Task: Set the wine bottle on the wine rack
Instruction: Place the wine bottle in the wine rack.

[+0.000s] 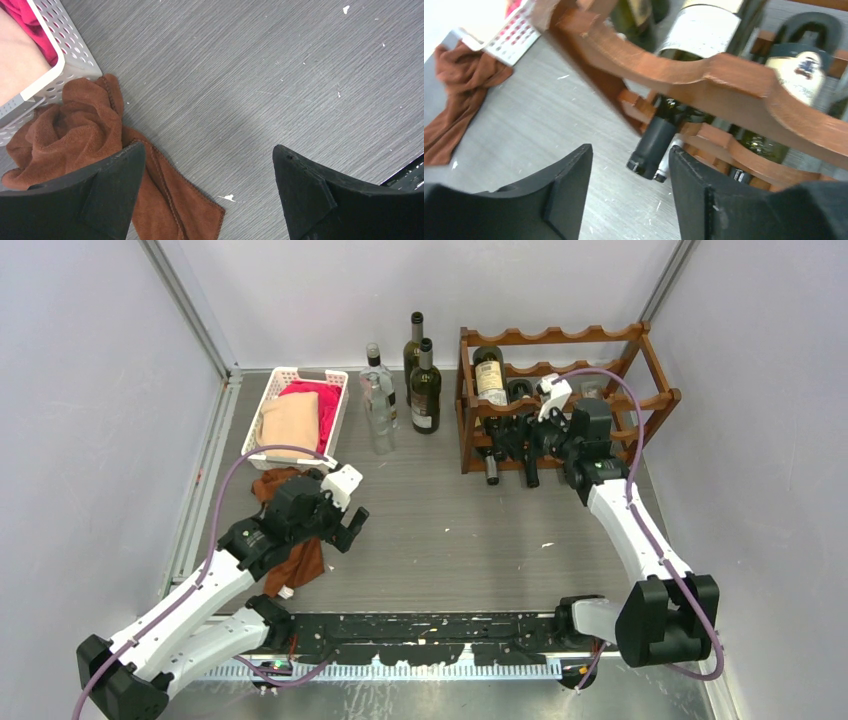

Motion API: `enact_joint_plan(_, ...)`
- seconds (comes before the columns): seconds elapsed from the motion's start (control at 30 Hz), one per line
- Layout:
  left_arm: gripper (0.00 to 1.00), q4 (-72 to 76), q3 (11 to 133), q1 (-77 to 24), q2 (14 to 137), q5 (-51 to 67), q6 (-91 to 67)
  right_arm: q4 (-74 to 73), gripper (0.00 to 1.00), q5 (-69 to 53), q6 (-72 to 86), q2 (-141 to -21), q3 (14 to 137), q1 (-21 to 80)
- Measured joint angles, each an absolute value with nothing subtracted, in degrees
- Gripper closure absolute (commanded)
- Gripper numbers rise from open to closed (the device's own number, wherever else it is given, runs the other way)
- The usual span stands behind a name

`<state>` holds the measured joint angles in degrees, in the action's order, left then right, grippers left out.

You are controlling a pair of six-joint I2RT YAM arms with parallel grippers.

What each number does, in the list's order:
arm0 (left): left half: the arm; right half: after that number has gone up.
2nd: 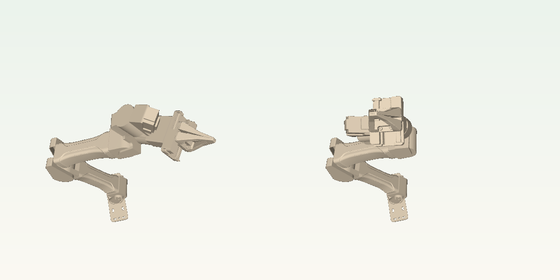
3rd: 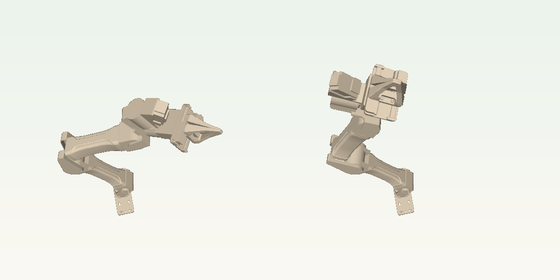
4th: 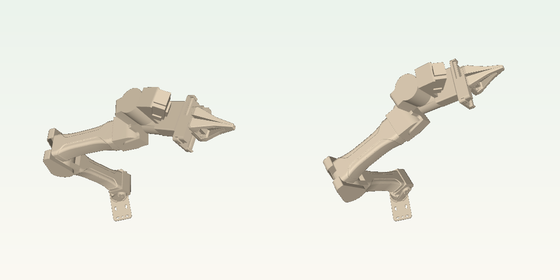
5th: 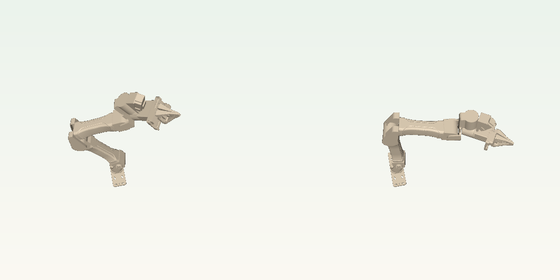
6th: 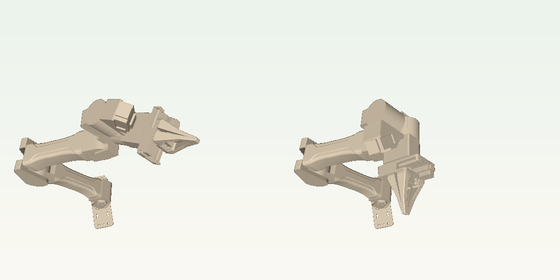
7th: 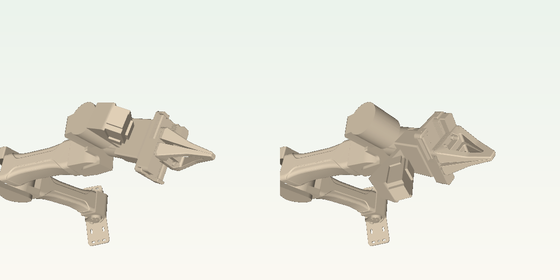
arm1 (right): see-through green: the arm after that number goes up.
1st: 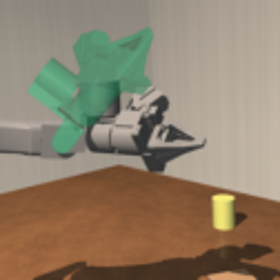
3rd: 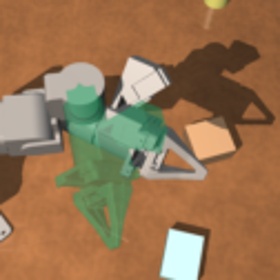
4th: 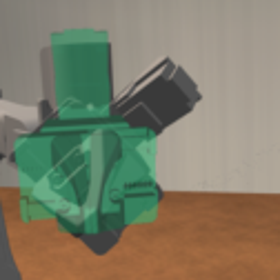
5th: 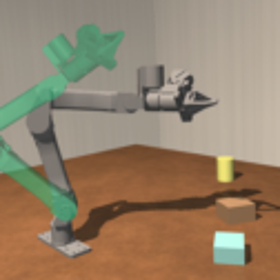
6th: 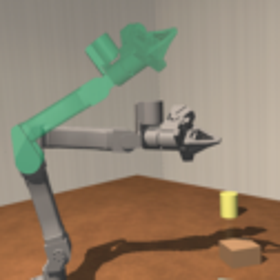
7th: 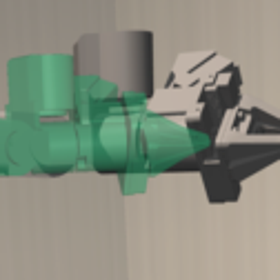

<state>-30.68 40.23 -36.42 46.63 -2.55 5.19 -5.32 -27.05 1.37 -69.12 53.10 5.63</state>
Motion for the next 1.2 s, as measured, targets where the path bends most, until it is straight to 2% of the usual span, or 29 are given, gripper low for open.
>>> enact_joint_plan(0.13,0.04,-30.65,40.23,-36.42,46.00,-2.50,5.19,-8.29,0.66,-36.62,-4.84,-69.08,53.04,4.51)
enact_joint_plan(0.23,0.04,-30.68,40.23,-36.42,45.89,-2.48,5.19,-10.72,0.76,-40.42,-10.90,-68.95,52.80,4.36)
enact_joint_plan(0.43,0.04,-30.68,40.23,-36.42,45.89,-2.33,5.19,-17.56,0.89,-42.09,-20.23,-71.24,53.74,3.60)
enact_joint_plan(0.77,0.04,-30.68,40.23,-36.42,45.87,-1.91,5.19,-20.40,0.92,-38.50,-22.50,-76.25,54.76,3.51)
enact_joint_plan(1.2,0.04,-30.68,40.23,-36.42,45.87,-1.89,5.21,-10.17,0.91,-32.69,-13.58,-76.27,52.47,4.38)
